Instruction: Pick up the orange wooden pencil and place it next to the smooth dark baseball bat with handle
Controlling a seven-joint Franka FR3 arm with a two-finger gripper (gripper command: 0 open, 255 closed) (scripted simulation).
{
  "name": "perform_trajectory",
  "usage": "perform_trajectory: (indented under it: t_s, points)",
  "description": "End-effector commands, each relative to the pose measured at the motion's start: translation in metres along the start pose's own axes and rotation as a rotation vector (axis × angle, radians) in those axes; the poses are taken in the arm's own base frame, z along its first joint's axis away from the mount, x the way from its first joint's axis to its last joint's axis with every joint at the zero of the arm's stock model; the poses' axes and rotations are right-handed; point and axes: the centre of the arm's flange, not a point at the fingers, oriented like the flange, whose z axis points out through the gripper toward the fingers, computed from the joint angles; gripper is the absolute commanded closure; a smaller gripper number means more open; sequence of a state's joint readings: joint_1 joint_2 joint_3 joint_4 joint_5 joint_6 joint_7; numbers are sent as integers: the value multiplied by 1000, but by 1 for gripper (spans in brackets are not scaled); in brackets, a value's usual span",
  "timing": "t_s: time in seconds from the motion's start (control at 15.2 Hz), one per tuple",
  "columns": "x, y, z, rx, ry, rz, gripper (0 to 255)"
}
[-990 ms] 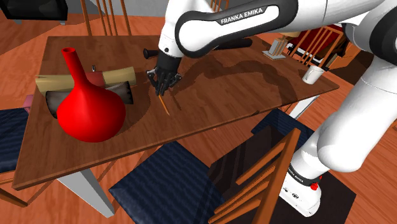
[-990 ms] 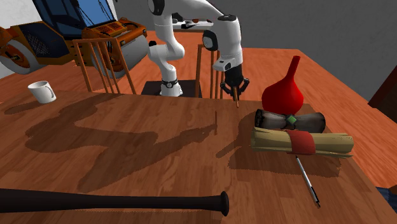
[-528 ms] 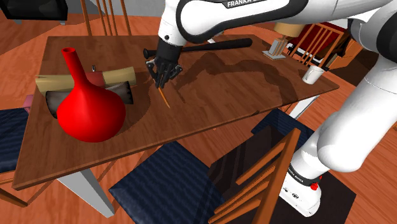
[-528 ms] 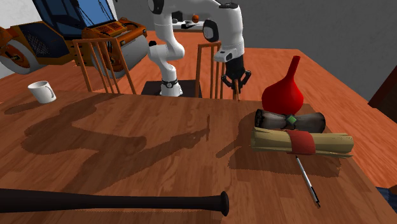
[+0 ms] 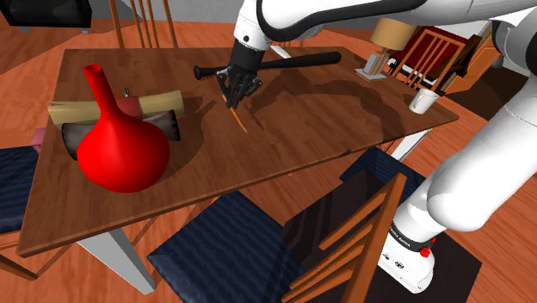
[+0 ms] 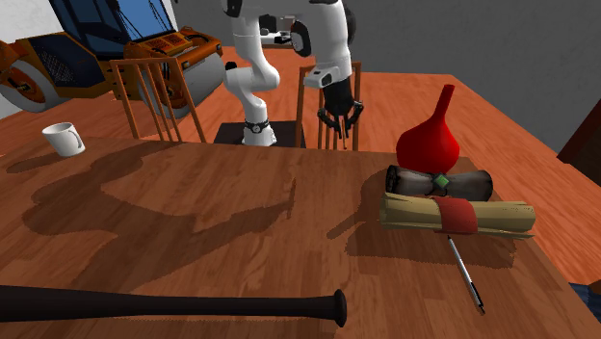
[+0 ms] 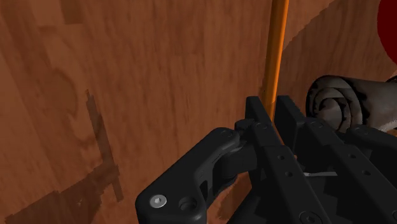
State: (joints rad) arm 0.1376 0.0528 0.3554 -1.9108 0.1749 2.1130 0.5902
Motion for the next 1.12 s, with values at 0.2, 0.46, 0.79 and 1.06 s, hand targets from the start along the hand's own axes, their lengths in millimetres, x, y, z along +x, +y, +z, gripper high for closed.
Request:
perform_trajectory:
  t_s: [0.2, 0.46, 0.79, 1.06]
  points:
    - [15, 62, -15, 1, 0, -1, 255]
    - [29, 112, -27, 1, 0, -1, 255]
    - [46, 174, -41, 1, 0, -1, 255]
    - [60, 223, -53, 1, 0, -1, 255]
